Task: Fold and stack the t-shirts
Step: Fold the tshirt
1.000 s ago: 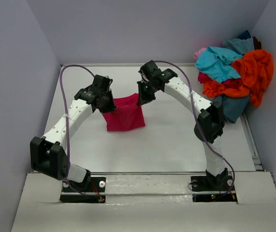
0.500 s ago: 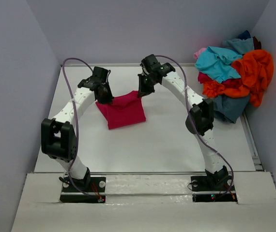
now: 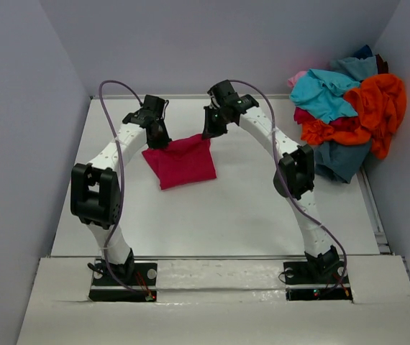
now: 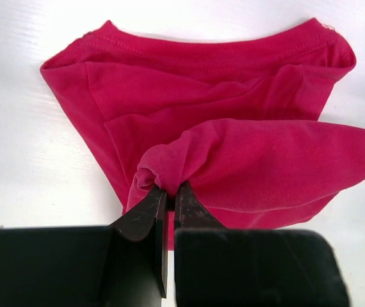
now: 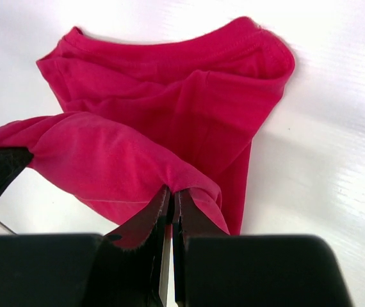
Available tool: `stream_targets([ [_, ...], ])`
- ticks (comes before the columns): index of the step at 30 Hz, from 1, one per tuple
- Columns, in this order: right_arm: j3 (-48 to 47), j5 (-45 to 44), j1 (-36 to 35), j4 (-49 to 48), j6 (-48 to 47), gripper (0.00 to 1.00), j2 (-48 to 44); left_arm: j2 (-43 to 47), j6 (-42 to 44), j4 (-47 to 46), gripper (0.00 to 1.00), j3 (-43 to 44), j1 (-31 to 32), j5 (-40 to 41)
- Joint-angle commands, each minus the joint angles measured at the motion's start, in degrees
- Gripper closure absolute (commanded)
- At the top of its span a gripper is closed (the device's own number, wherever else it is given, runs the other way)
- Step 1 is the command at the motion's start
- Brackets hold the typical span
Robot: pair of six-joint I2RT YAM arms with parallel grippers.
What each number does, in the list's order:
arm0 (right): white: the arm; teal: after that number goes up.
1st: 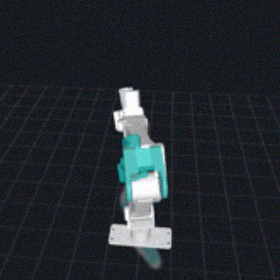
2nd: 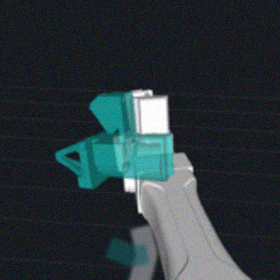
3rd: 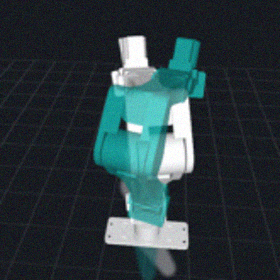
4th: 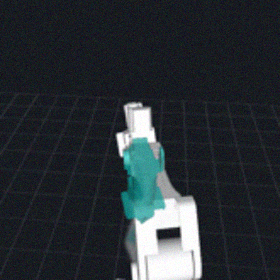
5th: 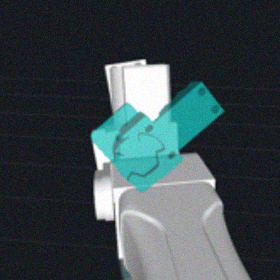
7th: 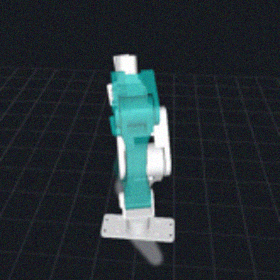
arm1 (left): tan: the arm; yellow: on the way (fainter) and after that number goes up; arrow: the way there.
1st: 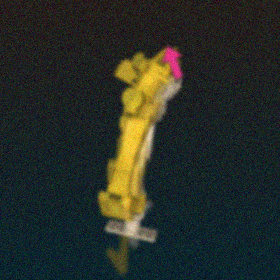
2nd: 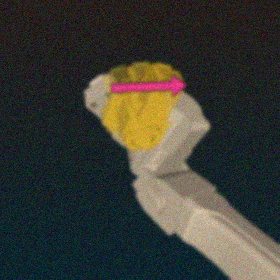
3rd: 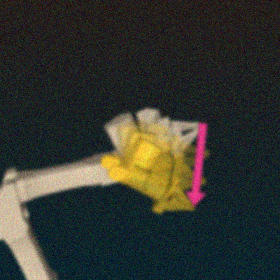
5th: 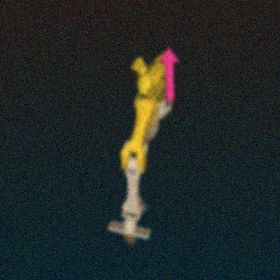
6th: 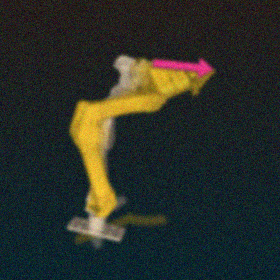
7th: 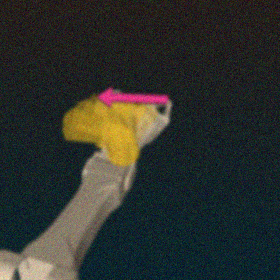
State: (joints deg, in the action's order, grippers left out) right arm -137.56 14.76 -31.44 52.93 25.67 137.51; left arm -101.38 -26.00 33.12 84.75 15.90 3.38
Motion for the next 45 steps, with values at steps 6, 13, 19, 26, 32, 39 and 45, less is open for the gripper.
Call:
stream_targets([
  [6, -2.89, -5.18, 1.38, -9.59, -1.68, 0.93, -0.4, -1.71, -0.1, -3.41, 0.94, 6.65, -0.43, 7.25],
  [13, -3.42, -6.94, 1.38, -12.76, -2.47, 0.93, 0.3, -2.68, -0.98, -4.64, 0.94, 8.24, -0.43, 11.12],
  [19, -4.03, -8.35, 1.38, -14.78, -3.0, 0.91, 0.91, -2.5, -1.51, -6.06, 0.94, 8.06, -0.43, 13.58],
  [26, -5.97, -8.96, 1.38, -15.13, -1.76, 0.74, 4.34, -7.95, -3.0, -4.38, 0.87, 11.4, -0.43, 14.99],
  [32, -4.56, -9.93, 1.38, -16.1, -1.76, 0.07, 4.34, -11.55, -3.97, -3.07, 0.17, 14.03, -0.43, 15.69],
  [39, -1.67, -9.84, 1.38, -15.4, -2.12, 0.0, 1.19, -10.07, -3.27, -2.98, 0.01, 14.65, 0.1, 14.73],
  [45, 3.43, -4.32, 1.38, -11.8, 0.08, 0.0, -0.4, -9.89, -1.87, 2.64, 0.01, 16.15, 1.15, 11.22],
])
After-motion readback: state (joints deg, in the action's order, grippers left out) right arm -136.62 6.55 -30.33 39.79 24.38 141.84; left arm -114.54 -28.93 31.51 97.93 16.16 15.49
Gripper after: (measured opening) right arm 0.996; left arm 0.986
